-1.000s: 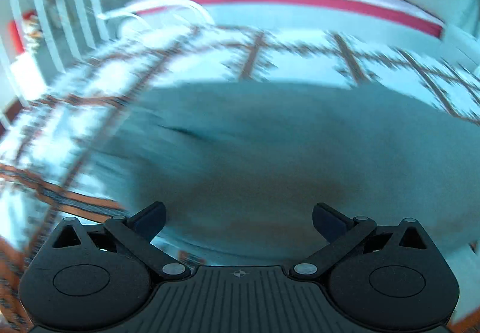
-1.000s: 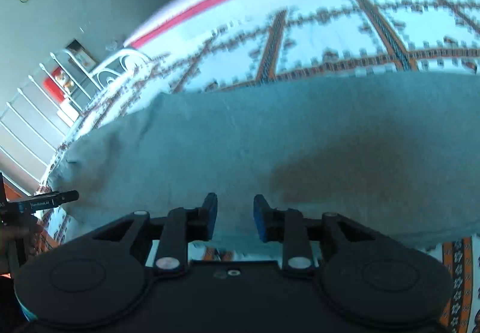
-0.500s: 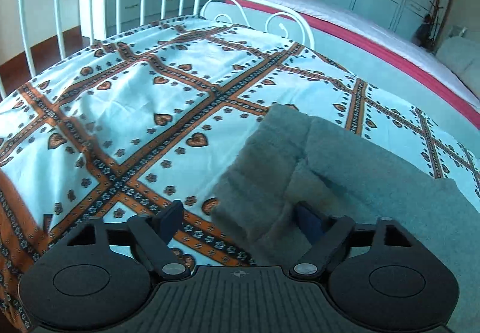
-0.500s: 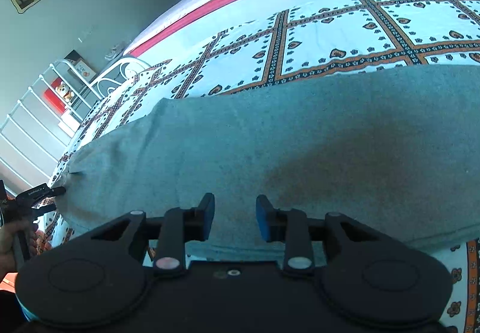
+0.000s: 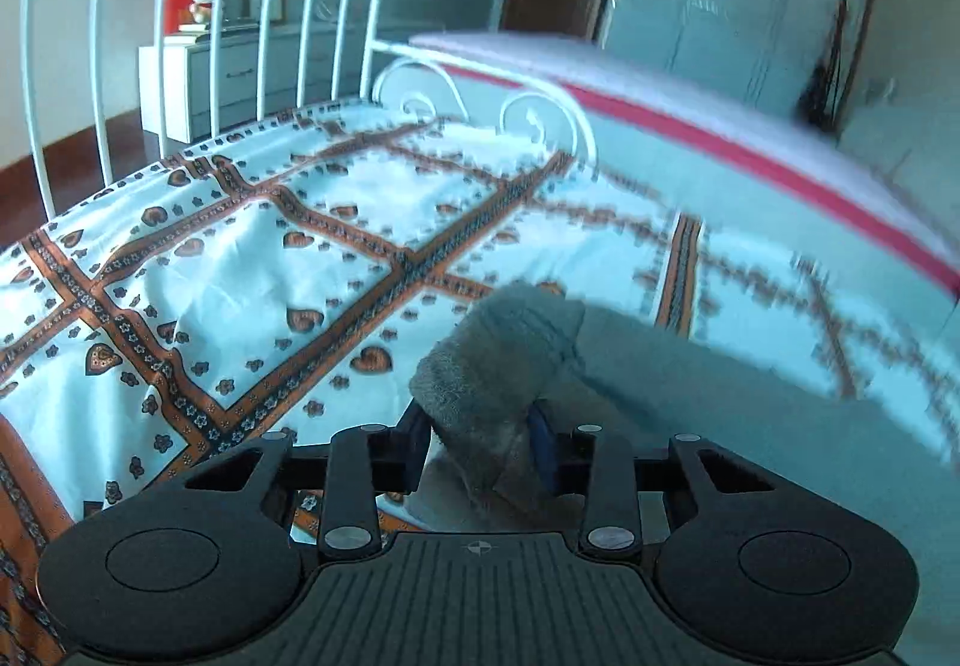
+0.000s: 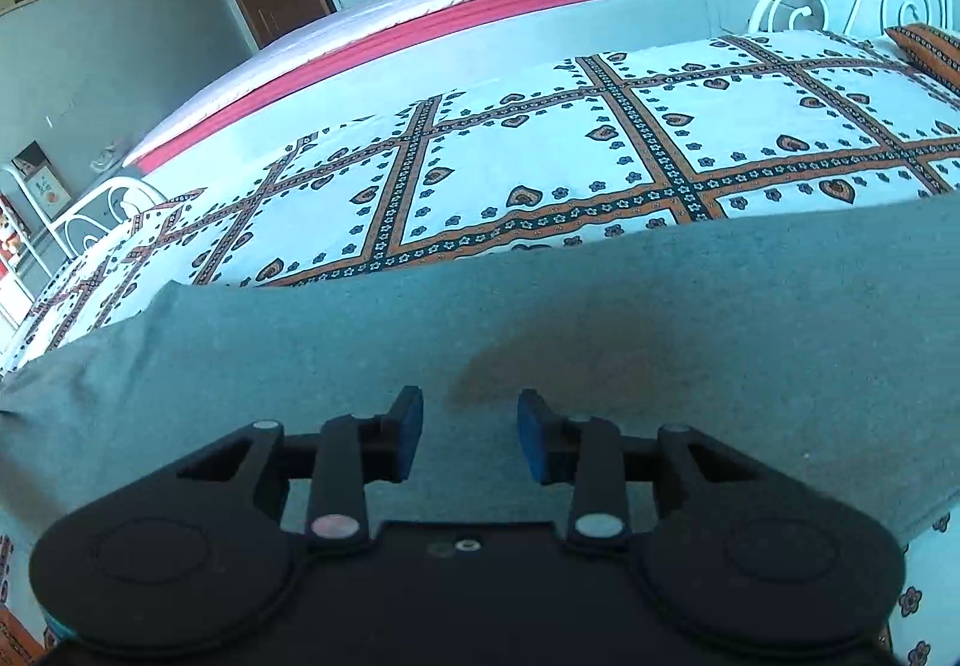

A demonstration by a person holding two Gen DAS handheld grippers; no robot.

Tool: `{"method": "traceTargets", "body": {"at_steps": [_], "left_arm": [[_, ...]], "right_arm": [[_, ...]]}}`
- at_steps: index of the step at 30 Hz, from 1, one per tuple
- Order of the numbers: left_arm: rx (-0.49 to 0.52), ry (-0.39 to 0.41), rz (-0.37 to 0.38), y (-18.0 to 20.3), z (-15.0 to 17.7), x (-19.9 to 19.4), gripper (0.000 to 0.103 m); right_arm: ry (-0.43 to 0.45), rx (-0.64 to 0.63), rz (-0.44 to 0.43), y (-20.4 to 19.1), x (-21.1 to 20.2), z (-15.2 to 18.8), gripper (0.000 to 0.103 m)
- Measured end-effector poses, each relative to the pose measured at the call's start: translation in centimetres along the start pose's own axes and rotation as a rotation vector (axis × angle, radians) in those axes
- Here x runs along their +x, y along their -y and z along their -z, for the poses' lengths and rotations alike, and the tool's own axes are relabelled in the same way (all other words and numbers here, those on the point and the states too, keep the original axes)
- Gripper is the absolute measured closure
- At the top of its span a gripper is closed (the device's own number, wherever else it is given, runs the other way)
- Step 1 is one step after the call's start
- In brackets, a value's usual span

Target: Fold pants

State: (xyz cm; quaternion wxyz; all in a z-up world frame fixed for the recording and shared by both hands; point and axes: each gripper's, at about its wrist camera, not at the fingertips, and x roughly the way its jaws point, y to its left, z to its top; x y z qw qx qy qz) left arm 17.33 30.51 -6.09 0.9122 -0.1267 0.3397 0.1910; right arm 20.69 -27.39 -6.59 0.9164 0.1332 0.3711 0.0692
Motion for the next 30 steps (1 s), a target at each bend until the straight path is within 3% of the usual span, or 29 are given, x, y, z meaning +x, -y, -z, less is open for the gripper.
{"method": "traceTargets", "body": {"at_steps": [1,3,4,5,7,10,13,18,19,22,25,26,28,30], "left_arm": [[0.014,-0.045,-0.019,0.0,0.6,1.1,0.065],[-0.011,-0.011,-0.030,-0.6,0.5,0.7,0.044],[-0.044,0.010,-0.053,-1.0,0.1,0.1,0.022],[-0.069,0.055,-0.073,-1.4,-0.2,-0.9,0.019],[-0.069,0.157,-0.096,-1.2,-0.9,-2.9,0.019],[-0.016,0.229,-0.016,1.2,-1.8,-4.0,0.019],[0.096,0.176,0.120,5.9,-2.0,-2.5,0.019],[0.281,0.039,0.229,12.4,-1.3,1.8,0.019],[0.314,0.017,0.212,13.2,-1.0,2.8,0.019],[0.413,-0.014,0.032,13.6,0.0,6.6,0.019],[0.415,0.005,0.000,14.7,-0.5,6.7,0.019],[0.424,0.027,-0.006,15.4,-0.7,5.8,0.019],[0.417,0.085,0.066,16.4,-1.3,4.2,0.019],[0.423,0.090,0.105,17.5,-1.3,3.9,0.019]], "right_arm": [[-0.003,-0.009,0.001,0.0,0.0,0.0,0.075],[-0.005,-0.023,0.003,0.0,0.0,0.0,0.077],[-0.004,-0.024,0.002,0.0,-0.2,0.0,0.076],[0.002,-0.023,-0.001,0.1,-0.5,-0.2,0.075],[0.030,-0.026,-0.008,0.4,-1.4,-0.8,0.074],[0.050,-0.040,-0.023,1.1,-2.0,-1.8,0.067],[0.049,-0.069,-0.012,1.5,-1.7,-3.0,0.066],[0.023,-0.066,0.016,2.8,-0.4,-4.4,0.065],[0.010,-0.069,0.016,3.1,0.0,-4.4,0.065],[-0.023,-0.075,0.032,3.6,1.1,-4.3,0.065],[-0.045,-0.072,0.038,3.8,1.9,-4.2,0.065],[-0.041,-0.078,0.038,3.6,1.9,-4.3,0.065],[-0.028,-0.082,0.018,3.3,1.8,-4.6,0.065],[-0.018,-0.081,-0.002,2.8,1.9,-4.9,0.065]]}}
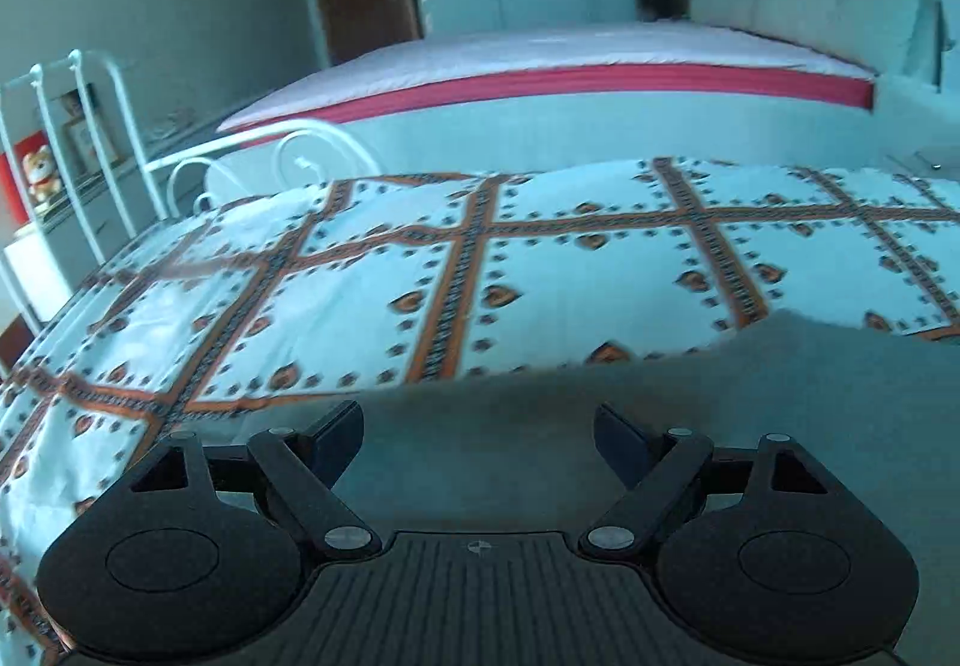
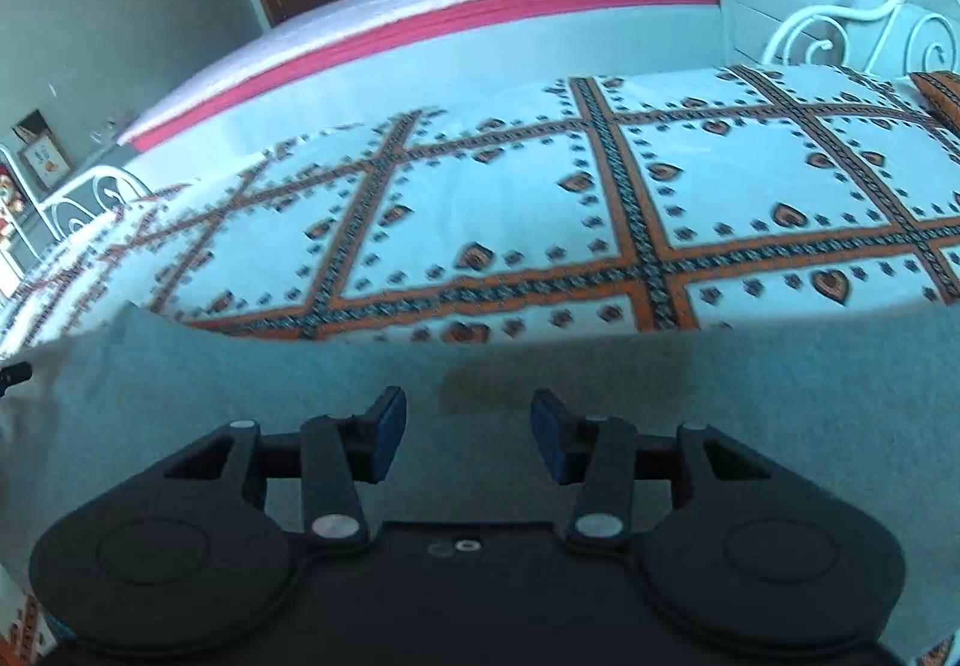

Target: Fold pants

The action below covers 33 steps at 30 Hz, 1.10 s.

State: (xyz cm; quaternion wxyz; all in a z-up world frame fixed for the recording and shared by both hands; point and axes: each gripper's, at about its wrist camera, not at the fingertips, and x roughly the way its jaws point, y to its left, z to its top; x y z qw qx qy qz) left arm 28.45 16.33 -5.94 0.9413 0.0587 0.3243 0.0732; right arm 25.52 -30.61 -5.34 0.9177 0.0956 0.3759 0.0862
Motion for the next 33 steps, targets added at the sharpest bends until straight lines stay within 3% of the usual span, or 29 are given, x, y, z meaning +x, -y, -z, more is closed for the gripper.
{"method": "traceTargets", "body": {"at_steps": [2,3,4,6,8,10,14,16,18,20,23,25,27,30,33], "left_arm": [[0.012,-0.042,0.039,0.9,0.4,1.4,0.017],[0.025,-0.082,0.024,1.1,1.0,2.7,0.014],[0.024,-0.111,0.002,0.9,1.7,3.9,0.000],[-0.051,-0.122,0.022,-0.3,1.6,4.3,0.000],[-0.115,-0.059,0.023,-0.4,0.3,2.9,0.000],[-0.140,-0.019,0.112,0.8,-0.9,2.2,0.000],[-0.019,-0.051,0.286,6.2,-1.1,3.8,0.000],[0.065,-0.096,0.230,8.3,0.0,5.7,0.000],[-0.003,-0.087,0.234,7.8,0.2,6.5,0.000],[-0.001,-0.087,0.232,7.7,-0.6,6.1,0.000],[0.011,-0.078,0.210,6.9,-0.3,4.9,0.000],[0.030,-0.064,0.168,5.9,-0.3,3.5,0.000],[0.038,-0.051,0.158,4.6,-0.3,2.4,0.000],[-0.010,-0.140,0.135,2.6,0.9,2.8,0.000],[-0.065,-0.138,0.108,1.3,1.3,1.5,0.000]], "right_arm": [[-0.001,-0.015,-0.008,-0.5,0.5,-0.2,0.065],[-0.007,-0.026,-0.013,-0.8,0.9,-0.2,0.065],[-0.014,-0.036,-0.016,-1.0,1.3,-0.3,0.065],[-0.026,-0.063,-0.009,-1.6,2.0,-0.3,0.065],[-0.007,-0.085,0.015,-2.2,2.2,-0.5,0.063],[0.030,-0.132,-0.016,-3.8,2.1,-0.7,0.063],[0.017,-0.195,-0.118,-7.4,3.8,-0.7,0.064],[-0.013,-0.244,-0.105,-9.0,5.2,-0.1,0.065],[0.005,-0.332,-0.012,-10.2,6.2,0.8,0.065],[0.032,-0.359,0.043,-10.3,6.3,0.7,0.051],[0.031,-0.293,0.061,-8.7,5.6,-0.1,0.055],[0.037,-0.208,0.042,-7.0,4.4,-0.7,0.062],[0.049,-0.110,0.011,-5.0,2.8,-1.3,0.061],[-0.029,-0.062,0.037,-2.3,3.1,-1.2,0.061],[-0.035,-0.052,0.053,0.1,1.8,-0.6,0.065]]}}
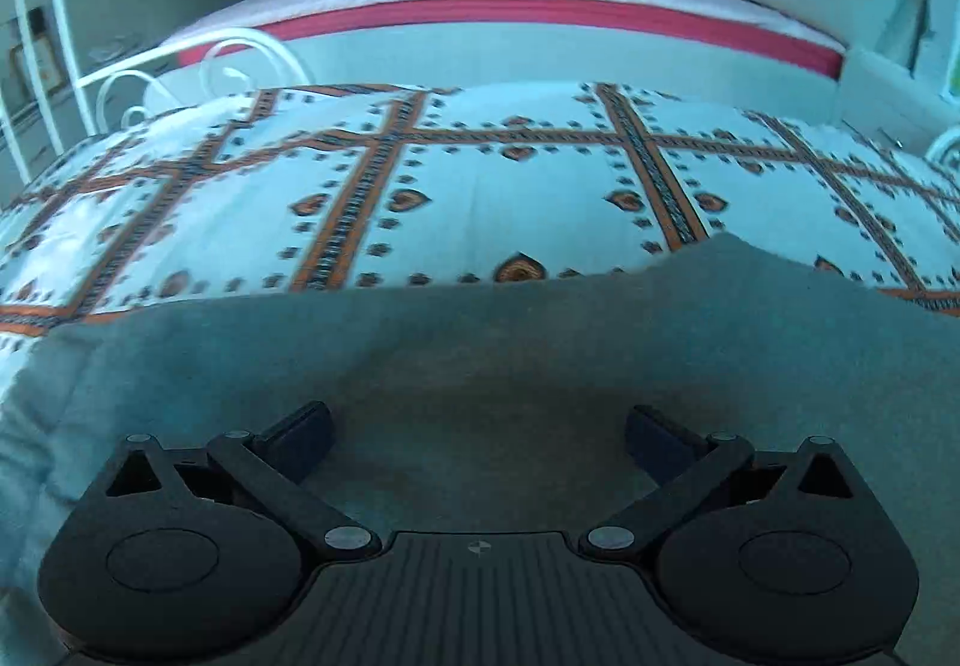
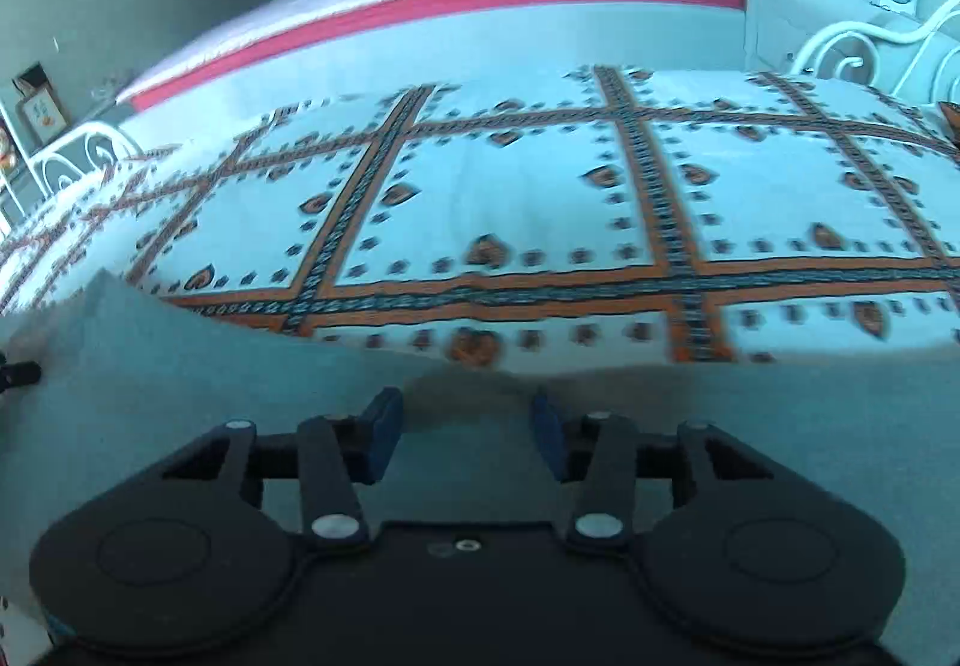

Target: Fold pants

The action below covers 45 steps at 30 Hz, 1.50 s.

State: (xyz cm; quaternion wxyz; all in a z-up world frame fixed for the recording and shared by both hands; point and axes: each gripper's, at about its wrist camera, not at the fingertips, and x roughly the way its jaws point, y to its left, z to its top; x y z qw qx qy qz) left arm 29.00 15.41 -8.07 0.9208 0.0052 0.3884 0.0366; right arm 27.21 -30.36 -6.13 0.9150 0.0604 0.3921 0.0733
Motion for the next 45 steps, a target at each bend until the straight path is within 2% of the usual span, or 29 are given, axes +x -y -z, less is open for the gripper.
{"method": "traceTargets", "body": {"at_steps": [1,3,7,9,11,14,16,20,23,28,31,33,34,35,38,39,41,44,45], "left_arm": [[-0.007,0.022,0.002,-0.2,0.0,-1.1,0.000],[-0.040,0.055,0.027,-0.7,0.1,-3.1,0.000],[-0.064,0.051,0.076,-1.5,1.5,-6.3,0.000],[-0.053,0.039,0.084,-1.7,2.5,-7.4,0.000],[-0.035,0.023,0.073,-1.9,3.3,-8.2,0.000],[-0.039,0.018,0.065,-2.2,3.9,-9.1,0.000],[-0.051,0.017,0.056,-2.5,4.1,-9.3,0.000],[-0.114,0.016,0.064,-2.5,3.8,-9.1,0.000],[-0.123,-0.001,0.055,-1.9,3.8,-8.2,0.000],[-0.090,-0.047,0.040,-1.2,4.3,-7.1,0.000],[-0.081,-0.054,0.030,-1.4,4.4,-7.1,0.000],[-0.087,-0.056,0.027,-1.6,4.4,-7.1,0.000],[-0.092,-0.057,0.025,-1.7,4.4,-7.1,0.000],[-0.097,-0.059,0.023,-1.9,4.5,-7.0,0.000],[-0.107,-0.062,0.017,-2.1,4.5,-7.0,0.000],[-0.104,-0.060,0.017,-2.1,4.5,-7.0,0.000],[-0.096,-0.064,0.011,-2.2,4.5,-6.8,0.000],[-0.095,-0.083,0.008,-2.3,4.7,-6.4,0.000],[-0.094,-0.092,0.006,-2.3,4.9,-6.2,0.000]], "right_arm": [[0.016,0.026,0.032,0.7,-1.2,0.0,0.060],[0.082,0.044,0.048,2.6,-4.0,0.0,0.058],[0.127,0.098,0.108,8.4,-8.6,1.0,0.057],[0.138,0.215,0.132,12.7,-10.8,2.1,0.061],[0.144,0.365,0.139,16.9,-13.3,3.6,0.076],[0.157,0.565,0.155,21.6,-16.0,6.6,0.080],[0.142,0.634,0.155,23.3,-16.7,8.3,0.081],[0.105,0.676,0.145,24.4,-15.7,9.7,0.086],[0.084,0.705,0.153,24.8,-14.8,10.0,0.089],[0.126,0.693,0.106,24.3,-15.0,9.4,0.100],[0.174,0.664,0.069,24.0,-15.8,9.0,0.101],[0.131,0.651,0.136,24.4,-15.0,9.0,0.101],[0.091,0.663,0.167,24.9,-14.4,9.3,0.100],[0.093,0.688,0.157,25.3,-14.4,9.7,0.098],[0.168,0.746,0.107,25.5,-16.2,10.2,0.086],[0.166,0.755,0.085,25.5,-16.4,10.4,0.084],[0.124,0.799,0.022,25.8,-15.8,10.9,0.077],[0.047,0.854,-0.030,25.7,-13.5,11.7,0.073],[0.054,0.853,-0.030,25.6,-13.0,11.7,0.073]]}}
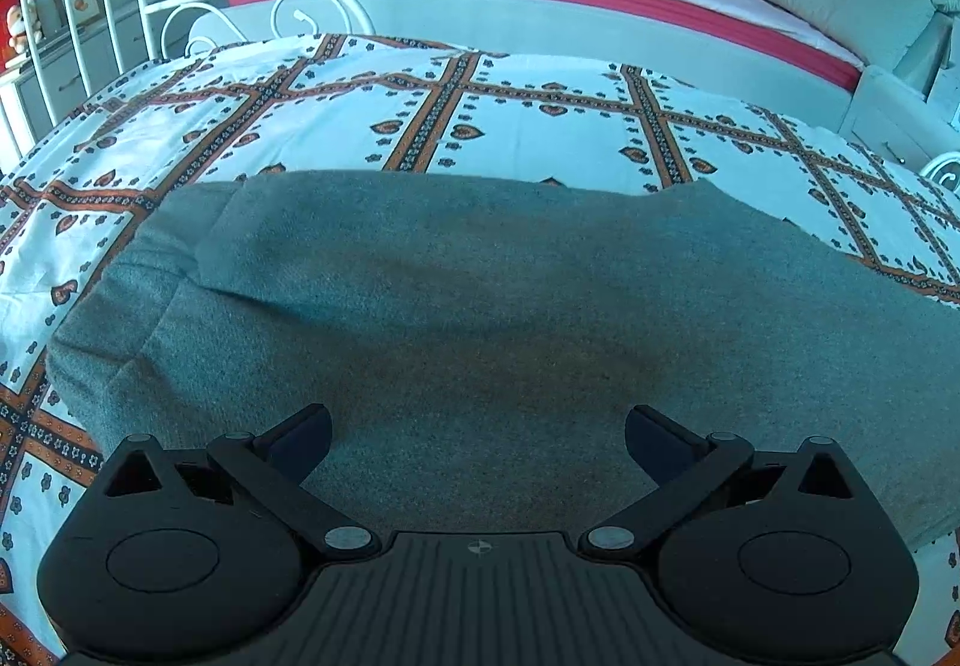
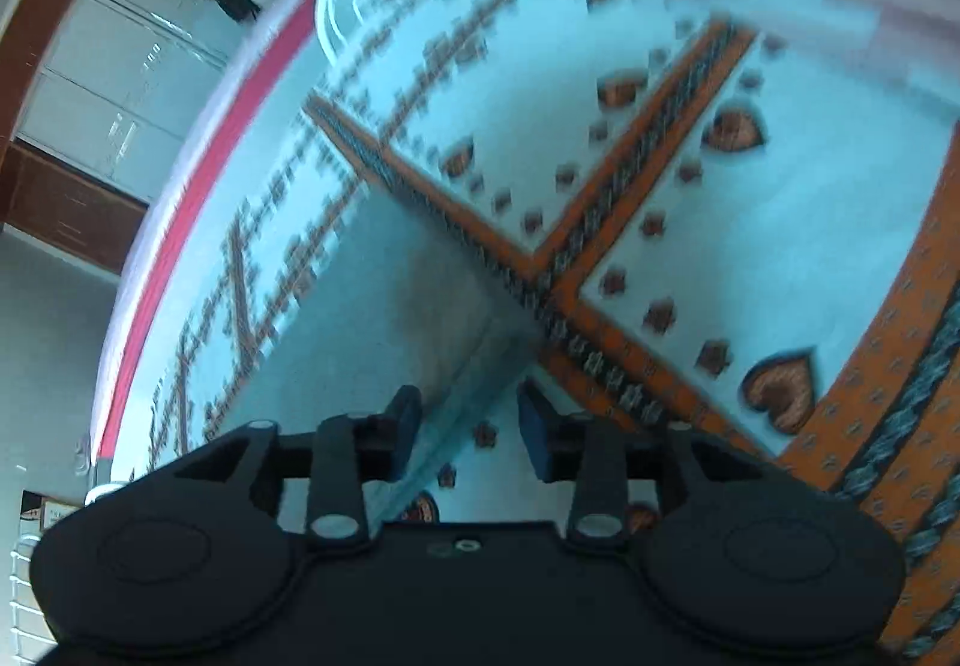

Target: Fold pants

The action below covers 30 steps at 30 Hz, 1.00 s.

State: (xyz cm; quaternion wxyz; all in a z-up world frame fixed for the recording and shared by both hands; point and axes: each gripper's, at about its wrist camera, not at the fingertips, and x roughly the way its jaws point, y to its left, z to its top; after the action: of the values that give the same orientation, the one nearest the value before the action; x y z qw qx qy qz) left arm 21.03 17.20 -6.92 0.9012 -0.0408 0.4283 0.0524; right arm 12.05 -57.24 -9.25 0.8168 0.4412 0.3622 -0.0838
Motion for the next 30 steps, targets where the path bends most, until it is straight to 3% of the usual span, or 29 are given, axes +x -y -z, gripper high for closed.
{"method": "traceTargets", "body": {"at_steps": [2,4,7,10,11,14,16,19,22,23,25,26,30], "left_arm": [[0.008,-0.019,-0.009,-0.1,0.3,0.5,0.000],[0.050,-0.038,-0.033,0.1,0.8,1.0,0.000],[0.110,-0.030,-0.052,0.5,1.4,1.1,0.000],[0.106,-0.028,-0.047,0.3,1.4,0.9,0.000],[0.108,-0.027,-0.045,0.2,1.4,0.9,0.000],[0.113,-0.022,-0.044,0.2,1.5,0.9,0.000],[0.113,-0.020,-0.044,0.1,1.5,0.8,0.000],[0.137,0.023,-0.094,0.2,1.3,0.0,0.000],[0.133,0.119,-0.137,-0.8,1.1,-1.7,0.000],[0.129,0.125,-0.159,-1.6,1.1,-1.6,0.000],[0.121,0.018,-0.232,-3.6,1.4,0.6,0.000],[0.108,0.029,-0.200,-4.3,1.5,0.8,0.000],[0.101,0.088,-0.203,-3.3,0.8,-0.9,0.000]], "right_arm": [[0.022,-0.028,-0.002,-0.9,0.2,0.2,0.077],[0.039,-0.093,0.027,-2.2,0.2,0.1,0.095],[0.140,-0.105,-0.091,-3.3,-2.3,-0.2,0.096],[0.218,-0.167,-0.135,-4.5,-4.4,-0.1,0.097],[0.218,-0.170,-0.114,-4.3,-4.2,0.0,0.097],[0.099,-0.170,0.055,-3.0,-0.6,-0.2,0.096],[0.052,-0.182,0.102,-2.4,0.9,0.3,0.094],[0.104,-0.168,0.094,-2.7,-0.8,0.2,0.083],[0.187,-0.189,0.099,-3.3,-2.8,0.5,0.084],[0.219,-0.217,0.117,-3.7,-3.3,0.6,0.084],[0.254,-0.270,0.118,-4.3,-3.8,0.7,0.084],[0.266,-0.288,0.118,-4.6,-3.8,0.6,0.084],[0.253,-0.320,0.106,-5.7,-3.0,0.5,0.084]]}}
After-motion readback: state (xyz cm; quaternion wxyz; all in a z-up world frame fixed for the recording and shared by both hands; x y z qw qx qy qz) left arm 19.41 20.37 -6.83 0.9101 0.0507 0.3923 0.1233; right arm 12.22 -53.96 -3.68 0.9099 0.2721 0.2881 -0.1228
